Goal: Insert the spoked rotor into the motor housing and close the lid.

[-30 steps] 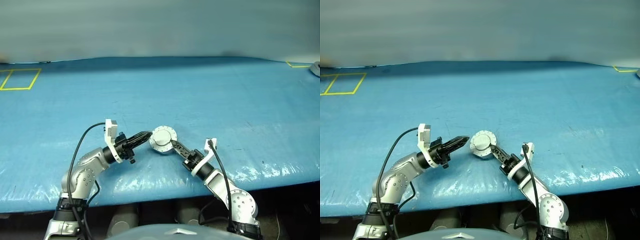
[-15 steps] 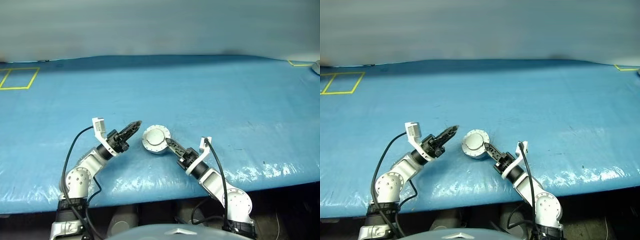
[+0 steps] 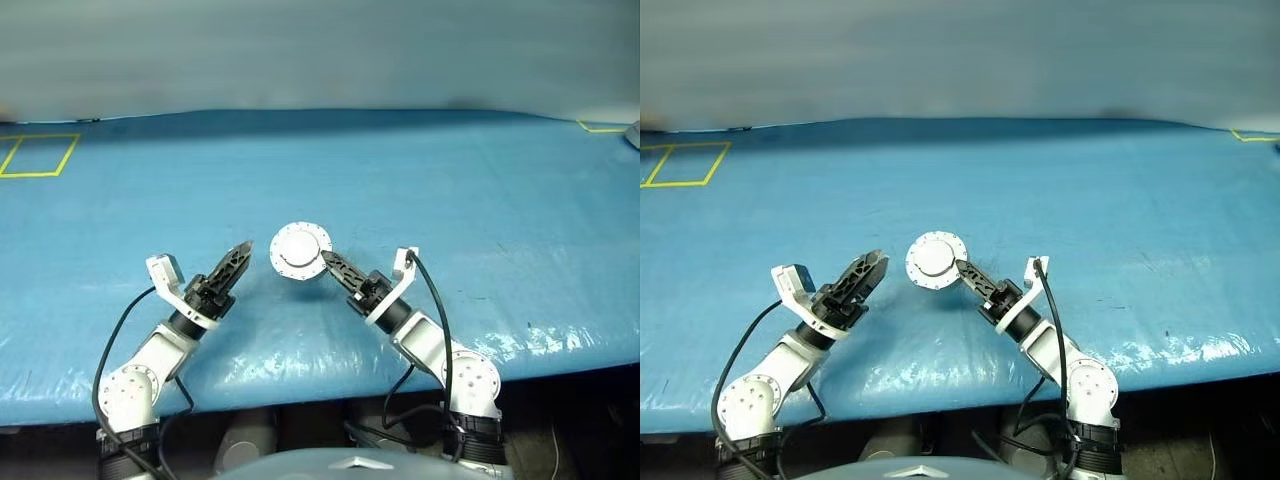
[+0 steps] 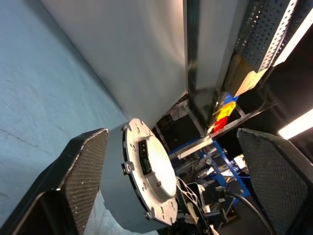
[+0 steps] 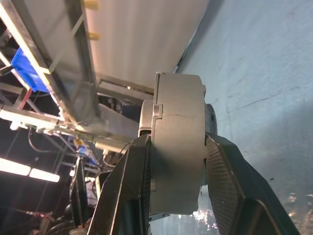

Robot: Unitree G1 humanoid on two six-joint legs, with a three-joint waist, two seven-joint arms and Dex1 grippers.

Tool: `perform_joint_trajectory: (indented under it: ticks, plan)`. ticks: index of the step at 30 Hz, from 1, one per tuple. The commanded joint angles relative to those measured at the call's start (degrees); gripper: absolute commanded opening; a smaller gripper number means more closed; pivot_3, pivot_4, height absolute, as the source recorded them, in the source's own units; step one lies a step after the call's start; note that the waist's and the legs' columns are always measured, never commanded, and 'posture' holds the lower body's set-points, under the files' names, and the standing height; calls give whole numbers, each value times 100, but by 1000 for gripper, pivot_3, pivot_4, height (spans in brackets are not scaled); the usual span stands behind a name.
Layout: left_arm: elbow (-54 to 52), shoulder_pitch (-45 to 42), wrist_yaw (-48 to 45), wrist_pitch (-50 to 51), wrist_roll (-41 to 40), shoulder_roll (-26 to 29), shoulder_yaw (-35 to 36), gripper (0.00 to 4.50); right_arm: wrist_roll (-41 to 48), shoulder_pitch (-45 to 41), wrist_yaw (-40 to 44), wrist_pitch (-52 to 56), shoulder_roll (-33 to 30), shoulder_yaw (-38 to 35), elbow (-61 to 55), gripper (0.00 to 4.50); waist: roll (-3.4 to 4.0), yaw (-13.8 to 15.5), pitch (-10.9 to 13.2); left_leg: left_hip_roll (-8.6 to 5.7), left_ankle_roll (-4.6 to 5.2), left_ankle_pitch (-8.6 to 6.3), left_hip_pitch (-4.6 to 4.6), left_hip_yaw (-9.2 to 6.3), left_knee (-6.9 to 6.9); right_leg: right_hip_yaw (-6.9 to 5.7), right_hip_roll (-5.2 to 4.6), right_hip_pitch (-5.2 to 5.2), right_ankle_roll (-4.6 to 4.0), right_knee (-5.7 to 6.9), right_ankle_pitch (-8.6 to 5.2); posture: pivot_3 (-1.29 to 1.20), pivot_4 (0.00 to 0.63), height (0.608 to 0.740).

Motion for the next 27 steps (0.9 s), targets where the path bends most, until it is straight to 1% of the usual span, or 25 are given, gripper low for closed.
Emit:
perform_joint_trajectory:
  ticks: [1, 7, 11, 14, 18, 20, 25, 27]
  plan:
    - [-257, 79, 92, 153, -257, -88, -191, 4469, 561, -279, 171, 110, -9, 164, -519, 1253, 1, -7, 1, 1, 0, 0, 1, 0, 0, 0, 2, 0, 0, 1, 0, 0, 150, 740]
    - [80, 31, 87, -117, -194, -377, -224, 4469, 921, -426, 4, 200, -193, 187, -610, 1253, 0, 2, 1, 0, -1, 1, 4, 3, 5, 1, 1, 6, 3, 1, -1, 0, 150, 740]
    - [247, -32, -141, -189, -58, -427, -317, 4469, 1044, -466, -83, 223, -308, 281, -668, 1253, 0, 2, 1, -1, -1, 1, 3, 2, 4, -1, 3, 5, 1, 1, -1, 0, 150, 740]
    - [439, -241, -342, -294, 68, -523, -427, 4469, 1070, -503, -129, 229, -398, 363, -669, 1253, -1, 9, 1, -3, -1, 1, 2, 2, 3, -1, 2, 5, 0, 0, 0, 0, 150, 740]
    - [755, -610, -479, -478, 487, -652, -689, 4469, 1116, -550, -184, 215, -486, 385, -611, 1253, -2, 16, 2, -5, -1, 2, 2, 3, 8, -1, 4, 10, 3, 0, 2, 0, 150, 740]
    - [819, -761, -521, -521, 472, -783, -704, 4469, 1127, -565, -226, 198, -516, 399, -597, 1253, -2, 15, 2, -6, -1, 2, 2, 3, 11, 0, 4, 11, 6, 0, 4, 0, 150, 740]
    - [870, -813, -439, -555, 633, -988, -784, 4469, 1149, -528, -298, 153, -537, 450, -626, 1253, -3, -6, 2, -4, 0, 2, 2, 3, 7, 0, 6, 9, 10, 1, 7, 0, 150, 740]
    - [870, -760, -288, -621, 600, -1179, -720, 4101, 1138, -485, -313, 143, -534, 478, -647, 1253, -3, 4, 2, -4, 0, 2, 1, 0, 7, 0, 8, 9, 16, 1, 11, 0, 150, 740]
